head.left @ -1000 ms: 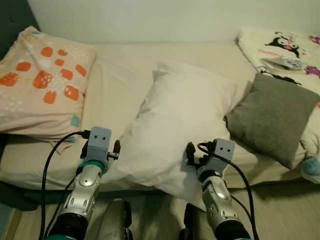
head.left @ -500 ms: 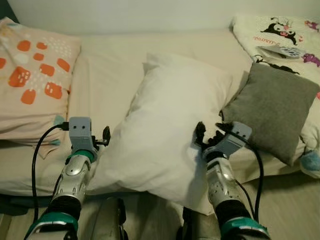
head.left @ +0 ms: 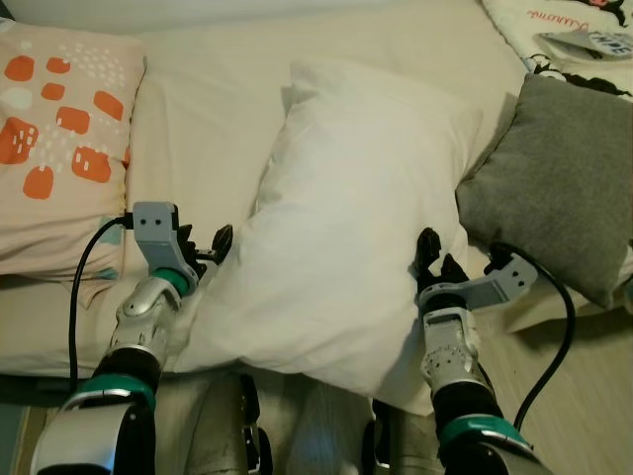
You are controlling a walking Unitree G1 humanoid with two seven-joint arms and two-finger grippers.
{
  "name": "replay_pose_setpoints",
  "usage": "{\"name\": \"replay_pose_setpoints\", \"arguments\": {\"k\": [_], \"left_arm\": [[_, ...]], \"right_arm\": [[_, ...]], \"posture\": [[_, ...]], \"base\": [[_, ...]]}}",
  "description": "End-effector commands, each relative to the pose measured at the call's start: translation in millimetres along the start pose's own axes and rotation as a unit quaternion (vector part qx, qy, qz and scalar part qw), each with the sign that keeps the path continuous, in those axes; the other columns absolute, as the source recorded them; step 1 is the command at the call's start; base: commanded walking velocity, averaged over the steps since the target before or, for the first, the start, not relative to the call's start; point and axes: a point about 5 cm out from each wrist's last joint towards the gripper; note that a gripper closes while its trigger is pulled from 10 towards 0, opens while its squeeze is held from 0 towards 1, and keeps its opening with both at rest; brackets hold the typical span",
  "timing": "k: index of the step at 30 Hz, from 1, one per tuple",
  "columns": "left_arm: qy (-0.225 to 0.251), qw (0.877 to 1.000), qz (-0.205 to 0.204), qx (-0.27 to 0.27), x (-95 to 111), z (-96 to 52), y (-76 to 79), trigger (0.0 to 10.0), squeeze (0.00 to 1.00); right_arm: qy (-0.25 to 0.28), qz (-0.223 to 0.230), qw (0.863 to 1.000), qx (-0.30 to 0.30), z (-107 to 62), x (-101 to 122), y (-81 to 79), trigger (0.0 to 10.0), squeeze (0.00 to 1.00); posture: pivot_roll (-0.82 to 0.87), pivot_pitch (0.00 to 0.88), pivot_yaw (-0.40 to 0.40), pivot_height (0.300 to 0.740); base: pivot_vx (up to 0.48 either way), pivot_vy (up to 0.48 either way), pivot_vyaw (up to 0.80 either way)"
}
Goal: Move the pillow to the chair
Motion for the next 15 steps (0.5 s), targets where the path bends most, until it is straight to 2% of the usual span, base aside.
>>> {"name": "replay_pose_setpoints", "arguments": {"k": [1, 3, 6, 7, 8, 10, 15], "left_arm": [[-0.023, 0.999, -0.017, -0.013, -10.3, -4.2, -0.9, 10.0, 1.00], [-0.044, 0.998, -0.013, -0.051, -18.0, -5.5, 6.0, 10.0, 1.00], [-0.063, 0.995, -0.009, -0.072, -25.4, -8.3, 8.8, 10.0, 1.00], [-0.087, 0.992, -0.010, -0.087, -34.4, -12.6, 9.5, 10.0, 1.00], [-0.087, 0.992, -0.010, -0.087, -34.4, -12.6, 9.5, 10.0, 1.00], [-0.096, 0.991, -0.013, -0.095, -37.6, -14.3, 9.9, 10.0, 1.00], [-0.107, 0.989, -0.010, -0.105, -41.1, -16.3, 10.4, 10.0, 1.00]], "right_arm": [[-0.016, 0.019, 0.999, -0.026, -7.7, -8.4, 12.2, 10.0, 1.00], [-0.009, 0.021, 0.999, -0.024, -6.0, -0.7, 16.9, 10.0, 1.00], [-0.023, 0.030, 0.999, -0.017, -5.6, 1.2, 20.6, 10.0, 1.00], [-0.095, 0.008, 0.995, 0.035, -10.7, -5.4, 23.2, 10.0, 1.00], [-0.095, 0.008, 0.995, 0.035, -10.7, -5.4, 23.2, 10.0, 1.00], [-0.131, -0.007, 0.989, 0.062, -14.9, -7.9, 25.6, 10.0, 1.00], [-0.111, -0.017, 0.990, 0.082, -16.7, 22.7, 40.0, 10.0, 1.00]], "posture": [[0.02, 0.272, 0.126, 0.598], [0.02, 0.272, 0.127, 0.598], [0.01, 0.272, 0.131, 0.598], [0.01, 0.272, 0.131, 0.598], [0.01, 0.272, 0.131, 0.598], [0.01, 0.272, 0.131, 0.598], [0.00, 0.273, 0.136, 0.598]], "base": [[0.000, 0.000, 0.00], [0.000, 0.000, 0.00], [0.000, 0.000, 0.00], [0.000, 0.000, 0.00], [0.000, 0.000, 0.00], [0.000, 0.000, 0.00], [0.000, 0.000, 0.00]]}}
Point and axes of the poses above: a point about 5 cm out from each wrist's last joint towards the gripper, its own z axis pointing out of the wrist towards the gripper, its own x axis along the axis of the wrist's last joint, y = z × x, and after that the axes turned 2 degrees about z, right-handed
